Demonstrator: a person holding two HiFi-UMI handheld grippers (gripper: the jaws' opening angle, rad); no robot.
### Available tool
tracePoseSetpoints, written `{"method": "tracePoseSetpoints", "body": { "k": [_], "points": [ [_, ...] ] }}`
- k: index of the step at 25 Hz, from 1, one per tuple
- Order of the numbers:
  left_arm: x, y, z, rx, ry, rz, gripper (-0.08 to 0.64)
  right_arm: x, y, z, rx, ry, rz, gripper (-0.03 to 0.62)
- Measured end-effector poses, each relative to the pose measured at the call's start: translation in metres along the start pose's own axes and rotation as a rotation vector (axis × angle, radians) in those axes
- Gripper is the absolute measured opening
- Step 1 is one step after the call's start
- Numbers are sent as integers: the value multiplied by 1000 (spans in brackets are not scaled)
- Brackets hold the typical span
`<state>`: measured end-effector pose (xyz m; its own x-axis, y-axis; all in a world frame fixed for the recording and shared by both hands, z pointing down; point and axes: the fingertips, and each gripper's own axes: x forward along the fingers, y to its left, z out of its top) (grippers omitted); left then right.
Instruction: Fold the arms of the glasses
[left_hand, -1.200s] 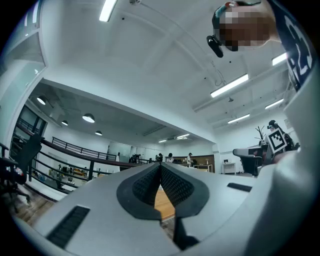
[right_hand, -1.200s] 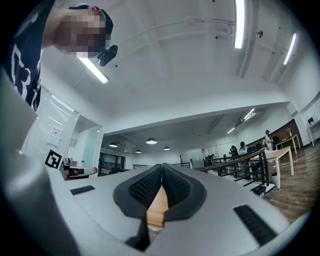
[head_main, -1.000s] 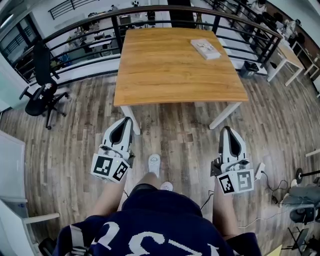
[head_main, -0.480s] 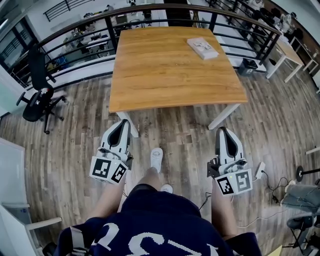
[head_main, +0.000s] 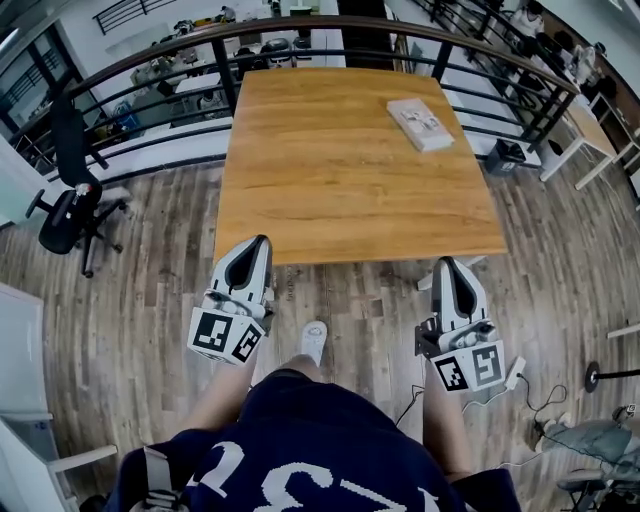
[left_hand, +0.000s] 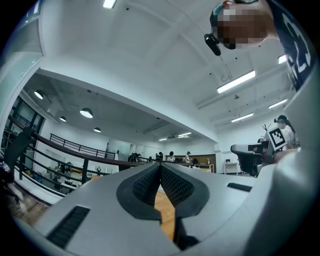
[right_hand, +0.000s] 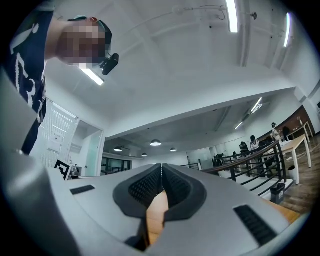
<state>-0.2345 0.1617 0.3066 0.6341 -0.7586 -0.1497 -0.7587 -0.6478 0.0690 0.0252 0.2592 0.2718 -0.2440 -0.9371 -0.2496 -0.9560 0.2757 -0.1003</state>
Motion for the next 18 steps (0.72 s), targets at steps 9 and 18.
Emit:
{"method": "tracePoseSetpoints", "body": {
  "k": [9, 18],
  "points": [
    [114, 70, 7, 12, -10, -26, 15, 126, -45, -12, 13, -14, 3, 28],
    [185, 93, -12, 10, 18, -25, 15, 180, -93, -34, 19, 20, 3, 28]
  ]
}}
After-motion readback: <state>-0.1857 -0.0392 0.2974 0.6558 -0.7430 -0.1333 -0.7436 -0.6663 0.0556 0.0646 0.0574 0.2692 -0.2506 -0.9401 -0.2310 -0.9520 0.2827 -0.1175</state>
